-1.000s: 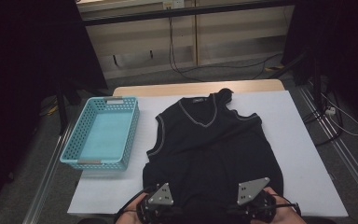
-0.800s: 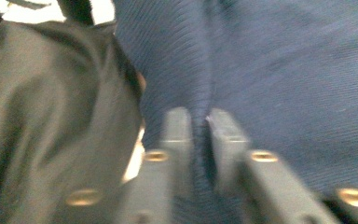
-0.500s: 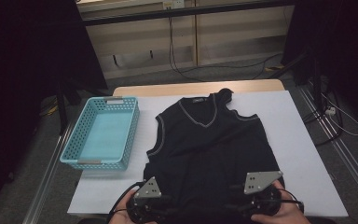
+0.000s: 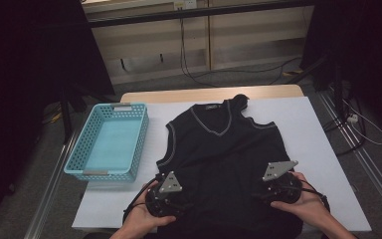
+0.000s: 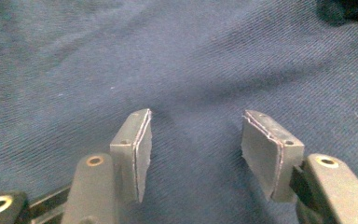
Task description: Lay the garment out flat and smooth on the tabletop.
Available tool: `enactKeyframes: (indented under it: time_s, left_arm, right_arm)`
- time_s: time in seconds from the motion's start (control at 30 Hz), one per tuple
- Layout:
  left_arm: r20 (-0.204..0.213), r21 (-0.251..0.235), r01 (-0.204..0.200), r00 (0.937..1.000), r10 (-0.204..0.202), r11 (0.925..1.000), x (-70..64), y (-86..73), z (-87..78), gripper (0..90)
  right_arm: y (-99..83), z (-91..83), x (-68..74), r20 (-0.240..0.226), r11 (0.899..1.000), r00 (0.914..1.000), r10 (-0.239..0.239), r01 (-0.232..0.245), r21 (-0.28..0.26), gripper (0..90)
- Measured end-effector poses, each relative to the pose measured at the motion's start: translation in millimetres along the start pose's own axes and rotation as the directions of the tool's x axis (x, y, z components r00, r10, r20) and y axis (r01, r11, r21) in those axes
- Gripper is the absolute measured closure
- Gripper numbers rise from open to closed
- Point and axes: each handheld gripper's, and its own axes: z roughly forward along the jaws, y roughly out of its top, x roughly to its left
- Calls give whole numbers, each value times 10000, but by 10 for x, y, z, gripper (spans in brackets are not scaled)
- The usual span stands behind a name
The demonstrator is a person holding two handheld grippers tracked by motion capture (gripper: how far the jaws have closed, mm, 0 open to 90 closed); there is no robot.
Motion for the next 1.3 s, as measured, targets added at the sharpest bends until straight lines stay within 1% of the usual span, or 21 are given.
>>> enactKeyframes:
  time_s: [0.1, 0.2, 0.23, 0.27, 0.3, 0.33, 0.4, 0.5, 0.57, 0.6, 0.63, 0.67, 0.7, 0.73, 0.77, 0.8, 0.87, 0.9, 1.03, 1.23, 1.3]
  left_arm:
    - [-57, 183, -170, 9998, 171, 9997, 6, -31, 48, 345]
    - [-252, 166, -202, 9995, 206, 9997, 1, -34, 41, 423]
    - [-17, 293, -315, 9995, 315, 9991, 13, -32, 20, 473]
    - [509, 333, -277, 9984, 259, 9991, 24, -34, 13, 681]
    - [385, 161, -29, 9993, 23, 9999, -6, -35, 27, 742]
    - [490, 571, -500, 9977, 472, 9971, 14, -11, 11, 781]
    - [587, 750, -413, 9976, 370, 9963, 20, 15, 14, 832]
    - [631, 672, -460, 9971, 418, 9967, 11, -3, 1, 848]
    - [700, 443, -48, 9975, 17, 9990, -28, -24, -6, 851]
    - [775, 691, -434, 9963, 380, 9967, -16, -34, -34, 852]
    - [840, 523, -80, 9965, 36, 9986, -45, -54, -40, 853]
    - [906, 733, -362, 9954, 295, 9966, -47, -63, -67, 853]
    - [887, 673, -226, 9959, 166, 9975, -81, -79, -79, 853]
    - [922, 835, -488, 9949, 411, 9953, -98, -91, -102, 853]
    - [980, 815, -518, 9942, 437, 9953, -124, -106, -114, 853]
    - [1061, 696, -328, 9940, 253, 9970, -161, -123, -121, 853]
    - [1155, 813, -559, 9922, 463, 9951, -201, -152, -159, 853]
    - [1206, 629, -299, 9925, 222, 9976, -242, -173, -167, 852]
    - [1421, 687, -218, 9898, 118, 9974, -320, -249, -252, 853]
    - [1550, 746, -393, 9875, 274, 9964, -420, -321, -317, 851]
    - [1615, 530, -280, 9867, 191, 9982, -396, -309, -336, 844]
  right_arm:
    - [27, 51, -34, -218, 9999, 9997, 84, -82, 113, 441]
    - [40, 62, -50, -304, 9998, 9994, 146, -143, 120, 515]
    - [42, 62, -49, -347, 9998, 9993, 154, -150, 107, 555]
    - [44, 61, -49, -394, 9999, 9991, 125, -121, 93, 601]
    - [49, 62, -51, -393, 9999, 9992, 120, -117, 95, 652]
    - [54, 63, -54, -398, 9999, 9992, 85, -82, 84, 726]
    - [57, 70, -69, -500, 9999, 9987, 113, -112, 25, 842]
    - [62, 65, -52, -368, 9999, 9993, -93, 95, 56, 891]
    - [54, 58, 2, -44, 9997, 9997, -240, 240, -17, 897]
    - [46, 47, 18, -13, 9996, 9996, -293, 293, -25, 900]
    - [32, 30, 26, -48, 9994, 9994, -341, 341, -30, 900]
    - [11, 10, 38, -106, 9996, 9995, -286, 285, -67, 900]
    - [-12, -15, 50, -175, 9997, 9995, -255, 254, -67, 900]
    - [-35, -36, 65, -306, 9997, 9992, -247, 246, -21, 900]
    - [-59, -54, 90, -276, 9996, 9992, -292, 292, -2, 900]
    - [-76, -73, 116, -293, 9995, 9990, -325, 326, 7, 900]
    - [-108, -119, 183, -366, 9990, 9983, -443, 446, 55, 900]
    - [-122, -147, 223, -336, 9988, 9983, -484, 485, 21, 900]
    - [-171, -241, 331, -570, 9984, 9968, -554, 549, -98, 900]
    - [-175, -273, 477, -1209, 9946, 9873, -1032, 1042, 13, 900]
    - [-166, -276, 478, -1071, 9966, 9909, -817, 818, -34, 884]
